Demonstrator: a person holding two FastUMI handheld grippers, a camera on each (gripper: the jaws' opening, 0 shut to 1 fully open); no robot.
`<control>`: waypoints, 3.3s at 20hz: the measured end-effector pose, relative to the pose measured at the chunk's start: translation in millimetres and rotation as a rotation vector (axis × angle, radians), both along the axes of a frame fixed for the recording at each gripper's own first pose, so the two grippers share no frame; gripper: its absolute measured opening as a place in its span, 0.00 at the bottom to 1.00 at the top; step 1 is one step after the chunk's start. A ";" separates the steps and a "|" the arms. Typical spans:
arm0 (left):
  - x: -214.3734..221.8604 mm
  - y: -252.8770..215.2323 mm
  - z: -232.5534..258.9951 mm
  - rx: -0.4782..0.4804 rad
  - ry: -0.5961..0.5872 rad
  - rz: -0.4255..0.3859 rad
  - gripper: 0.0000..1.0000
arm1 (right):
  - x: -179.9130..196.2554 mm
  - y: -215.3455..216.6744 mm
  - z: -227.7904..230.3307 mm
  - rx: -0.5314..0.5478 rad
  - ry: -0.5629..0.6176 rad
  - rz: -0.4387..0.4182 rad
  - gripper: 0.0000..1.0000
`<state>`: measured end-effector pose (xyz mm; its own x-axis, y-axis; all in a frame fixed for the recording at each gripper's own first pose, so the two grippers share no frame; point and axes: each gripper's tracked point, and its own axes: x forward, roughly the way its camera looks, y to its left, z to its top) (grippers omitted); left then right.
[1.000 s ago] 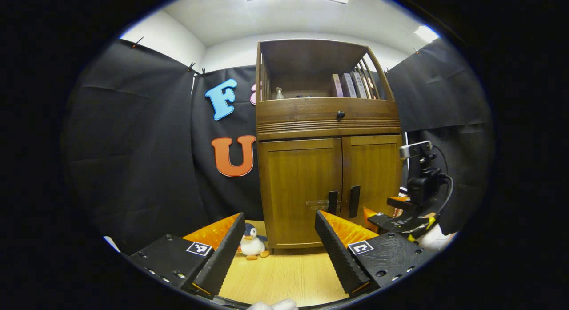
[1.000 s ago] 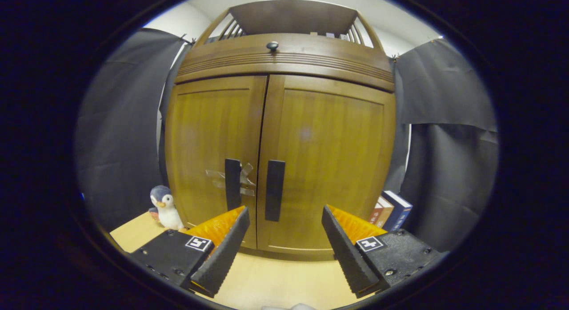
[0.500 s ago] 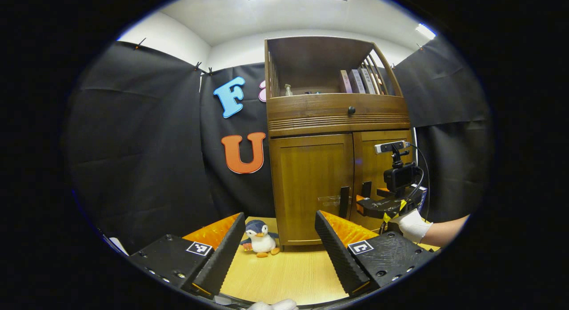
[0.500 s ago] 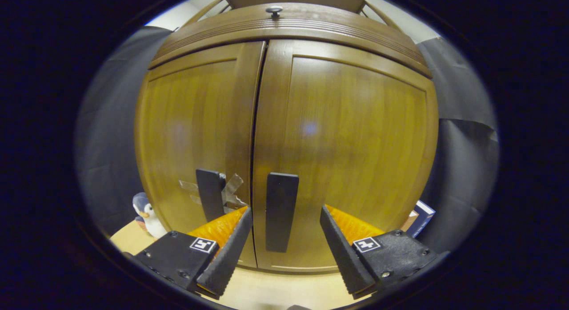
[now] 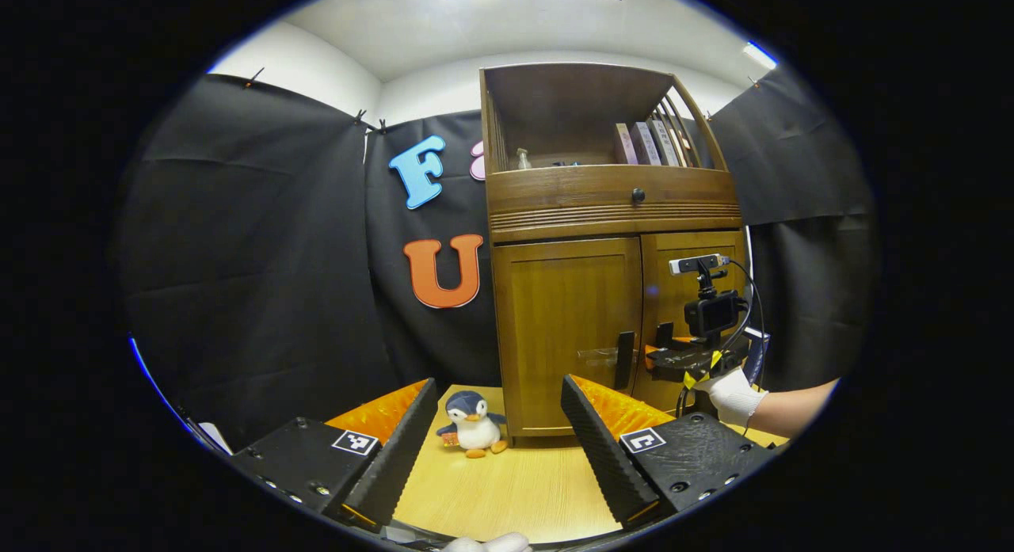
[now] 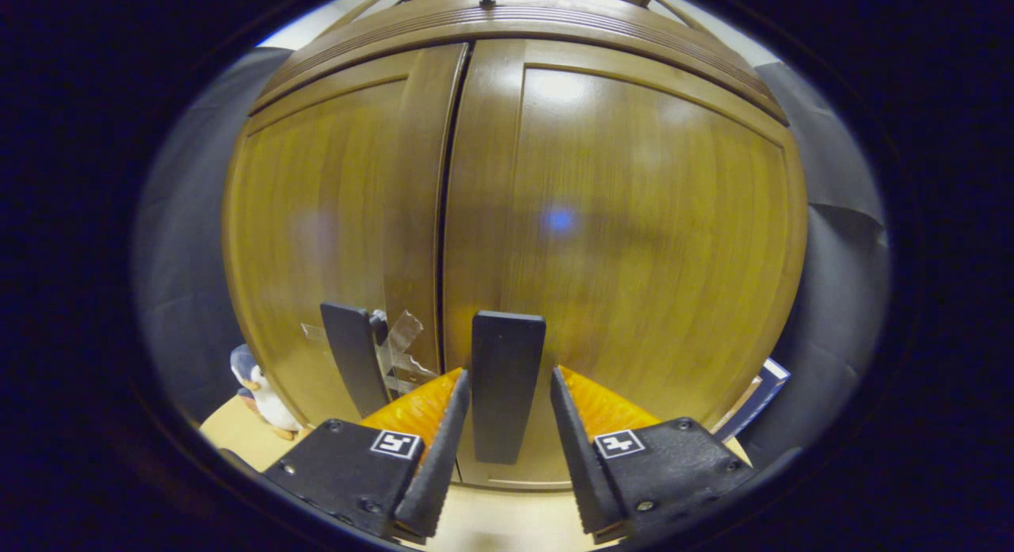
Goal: Open the right door of the double-door shoe cabinet with the right hand, and open the left door with the left hand.
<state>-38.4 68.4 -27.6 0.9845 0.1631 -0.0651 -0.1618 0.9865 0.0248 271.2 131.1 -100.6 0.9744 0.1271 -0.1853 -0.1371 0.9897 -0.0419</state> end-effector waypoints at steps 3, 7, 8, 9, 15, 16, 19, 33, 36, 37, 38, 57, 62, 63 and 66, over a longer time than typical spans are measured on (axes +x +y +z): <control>-1.4 1.2 -1.3 0.000 0.003 0.002 0.95 | -1.4 3.2 -0.9 0.026 0.017 0.014 0.57; -6.1 0.1 -0.7 -0.001 -0.003 0.002 1.00 | -2.5 4.6 -2.4 0.034 0.033 0.010 0.37; -6.9 0.2 -0.8 -0.001 -0.006 0.003 0.95 | -3.2 5.6 -4.0 0.039 0.036 0.014 0.36; -8.0 -0.8 -0.6 -0.001 -0.006 0.003 0.95 | -4.6 5.0 -5.0 0.042 0.041 0.018 0.35; -17.1 -5.0 -4.1 -0.004 -0.003 -0.007 0.95 | -22.1 -0.1 -5.2 0.044 0.048 0.051 0.34; -18.8 -6.5 -5.2 -0.004 -0.001 -0.011 0.95 | -26.2 -0.1 -4.7 0.040 0.049 0.060 0.34; -21.8 -9.3 -7.5 0.000 0.003 -0.020 0.95 | -45.5 -7.3 -6.6 0.034 0.052 0.084 0.34; -28.1 -30.5 -12.0 -0.008 0.010 -0.088 0.95 | -123.8 -53.1 -17.5 0.019 0.043 0.120 0.34; -25.0 -40.5 -13.4 -0.007 0.010 -0.119 0.95 | -139.8 -67.0 -20.6 0.026 0.043 0.120 0.33; -23.6 -43.5 -13.0 -0.006 0.011 -0.129 0.95 | -144.4 -71.6 -20.8 0.028 0.043 0.120 0.33; -22.4 -46.2 -13.4 -0.005 0.011 -0.139 0.95 | -149.0 -76.1 -22.2 0.028 0.043 0.118 0.33; 1.9 -108.7 -15.6 -0.002 0.013 -0.309 1.00 | -206.9 -199.4 -42.6 0.078 0.054 -0.032 0.21; 10.5 -126.1 -15.6 -0.003 0.012 -0.344 1.00 | -202.7 -231.5 -48.4 0.085 0.062 -0.072 0.14; 12.5 -129.0 -15.1 -0.002 0.012 -0.348 1.00 | -203.6 -238.9 -48.9 0.082 0.063 -0.078 0.13; 17.2 -138.0 -16.2 -0.005 0.015 -0.359 0.95 | -202.4 -260.7 -51.0 0.082 0.072 -0.103 0.09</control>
<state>-21.2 -69.6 -43.8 0.9778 -0.1936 -0.0803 0.1957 0.9805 0.0192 68.8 -129.5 -151.6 0.9676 0.0451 -0.2486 -0.0346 0.9983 0.0465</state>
